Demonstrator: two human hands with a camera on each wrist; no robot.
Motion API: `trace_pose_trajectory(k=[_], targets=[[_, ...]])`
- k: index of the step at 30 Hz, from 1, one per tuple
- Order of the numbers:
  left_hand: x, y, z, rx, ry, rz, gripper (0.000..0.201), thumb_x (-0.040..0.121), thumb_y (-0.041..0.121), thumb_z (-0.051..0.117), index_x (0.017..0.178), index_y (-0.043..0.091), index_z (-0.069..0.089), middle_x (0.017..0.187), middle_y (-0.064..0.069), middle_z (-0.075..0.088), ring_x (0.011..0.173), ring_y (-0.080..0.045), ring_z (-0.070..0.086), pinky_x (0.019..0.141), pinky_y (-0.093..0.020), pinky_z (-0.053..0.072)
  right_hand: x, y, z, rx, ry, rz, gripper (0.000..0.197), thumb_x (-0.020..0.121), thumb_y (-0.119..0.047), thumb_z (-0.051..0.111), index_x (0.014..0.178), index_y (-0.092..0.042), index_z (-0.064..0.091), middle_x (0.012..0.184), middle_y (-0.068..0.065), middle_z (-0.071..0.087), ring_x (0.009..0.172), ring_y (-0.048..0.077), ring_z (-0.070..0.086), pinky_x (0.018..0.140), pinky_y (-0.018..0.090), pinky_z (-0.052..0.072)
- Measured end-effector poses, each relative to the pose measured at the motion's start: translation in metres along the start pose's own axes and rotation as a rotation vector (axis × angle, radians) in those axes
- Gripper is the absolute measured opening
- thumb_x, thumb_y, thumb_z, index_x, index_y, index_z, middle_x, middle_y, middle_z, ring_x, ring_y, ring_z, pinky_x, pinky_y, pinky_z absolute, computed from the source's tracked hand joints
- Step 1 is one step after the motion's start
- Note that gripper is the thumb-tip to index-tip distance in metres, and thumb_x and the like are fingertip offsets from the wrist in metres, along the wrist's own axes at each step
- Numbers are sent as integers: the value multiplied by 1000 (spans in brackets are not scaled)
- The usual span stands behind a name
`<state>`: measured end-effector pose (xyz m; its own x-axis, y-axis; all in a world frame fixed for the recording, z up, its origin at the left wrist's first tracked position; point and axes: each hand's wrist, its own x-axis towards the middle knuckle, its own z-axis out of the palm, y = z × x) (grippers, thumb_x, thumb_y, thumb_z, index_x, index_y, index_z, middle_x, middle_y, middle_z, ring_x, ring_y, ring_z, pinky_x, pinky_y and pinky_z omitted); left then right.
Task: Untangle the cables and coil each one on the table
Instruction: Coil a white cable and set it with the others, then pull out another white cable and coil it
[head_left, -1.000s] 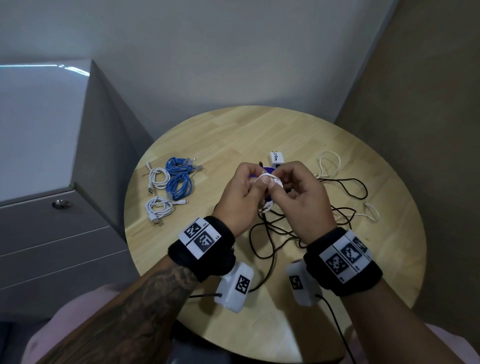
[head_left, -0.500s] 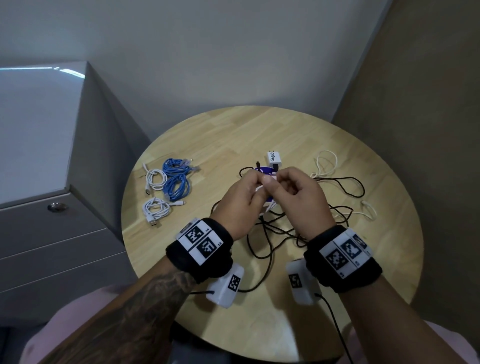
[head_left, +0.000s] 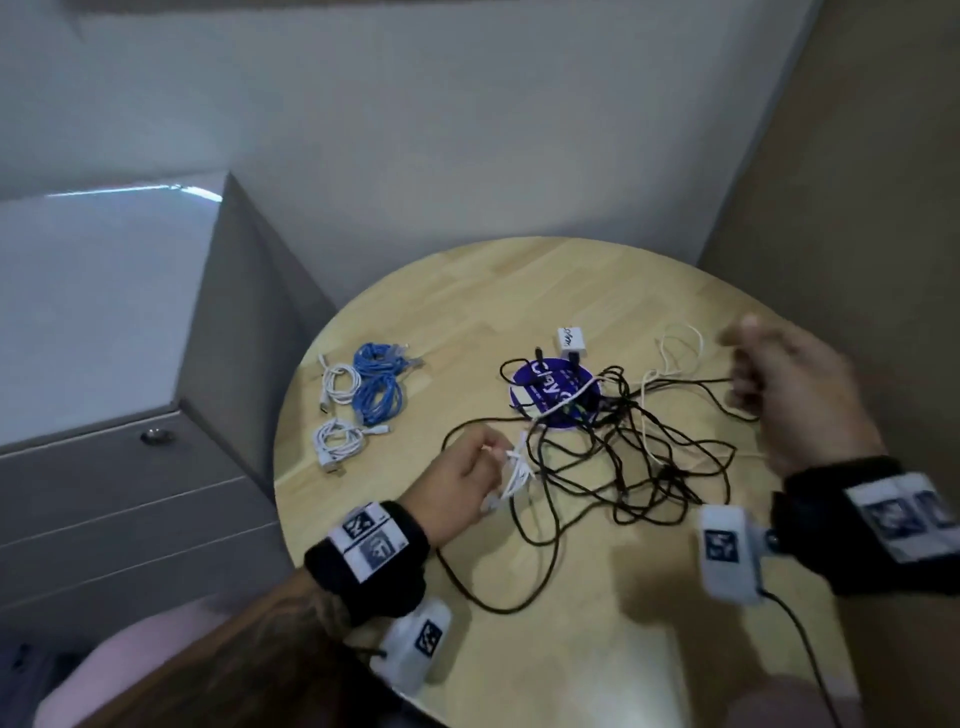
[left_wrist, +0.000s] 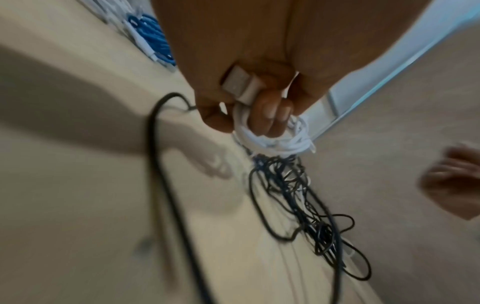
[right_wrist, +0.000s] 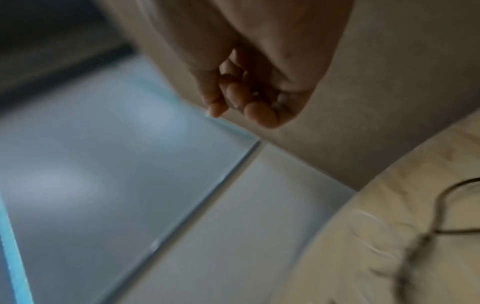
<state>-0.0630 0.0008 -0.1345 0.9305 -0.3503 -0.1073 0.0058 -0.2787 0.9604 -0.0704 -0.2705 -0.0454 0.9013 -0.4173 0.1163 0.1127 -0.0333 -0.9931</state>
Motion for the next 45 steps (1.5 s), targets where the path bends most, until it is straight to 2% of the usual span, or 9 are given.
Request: trace_pose_trajectory(k=[4, 6, 9, 14, 20, 26, 35, 40, 45], targets=[[29, 30, 21, -34, 9, 158, 11, 93, 35, 45, 93, 27, 53, 62, 16, 55, 59, -8, 43, 61, -28, 35, -15, 20, 42, -349, -363, 55, 29, 98, -40, 61, 85, -19, 74, 56, -16, 56, 54, 1, 48, 56, 19, 41], [39, 36, 29, -84, 17, 176, 7, 93, 34, 45, 91, 30, 51, 60, 16, 53, 57, -8, 42, 59, -28, 33, -19, 33, 60, -457, -444, -19, 41, 97, -40, 63, 71, -8, 66, 53, -5, 50, 53, 7, 44, 57, 29, 36], [40, 34, 34, -124, -2, 150, 6, 96, 29, 46, 92, 27, 50, 58, 15, 49, 57, -10, 38, 58, -29, 31, -18, 46, 61, -415, -290, -104, 44, 93, -39, 63, 73, 0, 66, 68, 21, 57, 62, 20, 48, 63, 41, 44], [36, 44, 34, -259, -68, 50, 15, 104, 8, 37, 101, 2, 51, 61, 2, 41, 49, -5, 36, 51, -18, 31, -18, 46, 66, -338, -143, -109, 24, 93, -24, 71, 73, -11, 75, 79, 12, 67, 74, 23, 62, 74, 34, 48], [24, 54, 15, -226, -66, 100, 14, 102, 2, 42, 102, -1, 56, 71, -9, 56, 55, -10, 50, 54, -15, 41, -29, 43, 79, -255, -150, -94, 27, 96, -28, 66, 76, -11, 71, 75, 16, 66, 68, 14, 57, 70, 39, 51], [69, 38, -39, 22, 205, 15, 14, 96, 17, 59, 95, 18, 73, 88, -3, 69, 83, -25, 63, 84, -52, 56, -14, 39, 60, -279, -182, -16, 17, 99, -31, 62, 105, -21, 74, 90, -6, 71, 77, 2, 61, 72, 20, 50], [131, 4, -69, 492, 310, -250, 17, 91, 17, 63, 93, 6, 75, 94, -15, 73, 80, -29, 65, 68, -29, 48, 25, 61, 1, -784, 12, -75, 28, 94, -26, 65, 122, -28, 65, 106, -6, 62, 88, 15, 62, 83, 30, 50], [138, 6, -64, 524, 335, -278, 23, 92, 15, 62, 112, 6, 70, 116, -16, 68, 103, -32, 64, 84, -33, 50, 19, 77, 28, -969, -316, -269, 49, 95, -12, 57, 140, -32, 56, 143, -9, 48, 122, 13, 50, 102, 32, 46], [131, 7, -64, 565, 294, -279, 20, 94, 12, 57, 110, 8, 66, 110, -18, 65, 107, -34, 62, 83, -33, 48, 17, 84, 52, -1081, -347, -312, 20, 96, -19, 60, 109, -24, 74, 121, -4, 63, 111, 20, 54, 89, 31, 43]])
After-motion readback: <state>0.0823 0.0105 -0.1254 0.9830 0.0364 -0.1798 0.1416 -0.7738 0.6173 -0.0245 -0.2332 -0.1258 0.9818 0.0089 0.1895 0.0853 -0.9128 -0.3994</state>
